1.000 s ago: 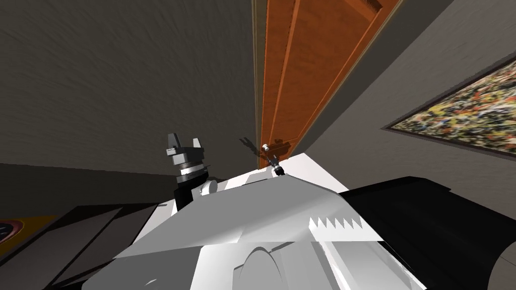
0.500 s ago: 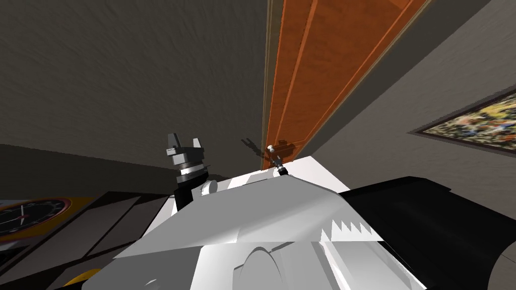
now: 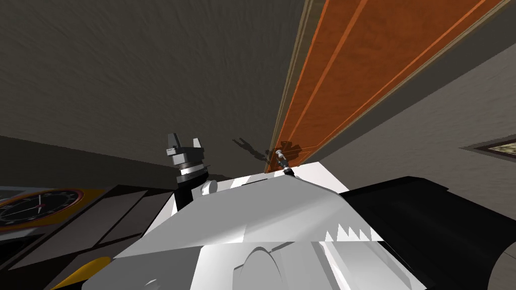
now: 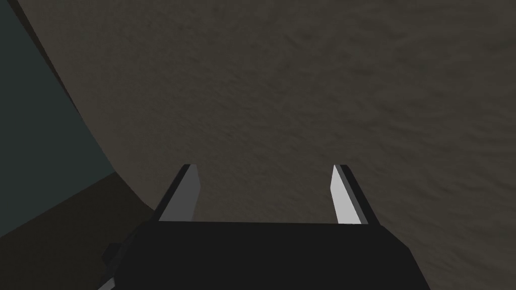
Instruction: Pull the door open
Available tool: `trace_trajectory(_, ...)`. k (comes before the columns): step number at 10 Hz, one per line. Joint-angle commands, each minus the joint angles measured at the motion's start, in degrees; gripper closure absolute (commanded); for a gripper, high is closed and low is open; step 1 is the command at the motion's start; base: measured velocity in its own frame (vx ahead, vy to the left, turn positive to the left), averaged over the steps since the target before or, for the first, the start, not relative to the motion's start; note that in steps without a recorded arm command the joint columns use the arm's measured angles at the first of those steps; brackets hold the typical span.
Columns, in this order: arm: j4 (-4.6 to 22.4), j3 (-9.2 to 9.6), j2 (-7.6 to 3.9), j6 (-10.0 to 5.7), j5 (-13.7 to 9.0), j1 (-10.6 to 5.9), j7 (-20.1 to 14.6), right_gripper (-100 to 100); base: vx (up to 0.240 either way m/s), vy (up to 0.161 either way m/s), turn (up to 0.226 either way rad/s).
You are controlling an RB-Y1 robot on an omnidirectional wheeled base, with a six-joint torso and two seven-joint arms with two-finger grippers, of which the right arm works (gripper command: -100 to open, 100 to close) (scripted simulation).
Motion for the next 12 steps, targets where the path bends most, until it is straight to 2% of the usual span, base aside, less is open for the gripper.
trace_trajectory(1, 1.5, -1.02, -1.40, -1.76, -0.9, 0.47, -1.2, -100, 0.159, 0.000, 0.241)
trace_trajectory(2, 2.2, -1.43, -2.03, -2.40, -1.3, 0.55, -1.6, -100, 0.164, -0.014, 0.131)
trace_trajectory(3, 2.8, -1.05, -1.46, -2.23, -1.0, -0.19, -1.2, -100, 0.068, -0.012, 0.018)
trace_trajectory(4, 2.8, -1.05, -1.46, -2.23, -1.0, -0.19, -1.2, 100, -0.010, -0.004, -0.026)
trace_trajectory(9, 2.8, -1.05, -1.46, -2.23, -1.0, -0.19, -1.2, 100, -0.011, -0.001, 0.001)
trace_trajectory(12, 3.0, -1.10, -1.53, -2.04, -1.7, -0.44, -4.6, 100, -0.043, -0.015, 0.045)
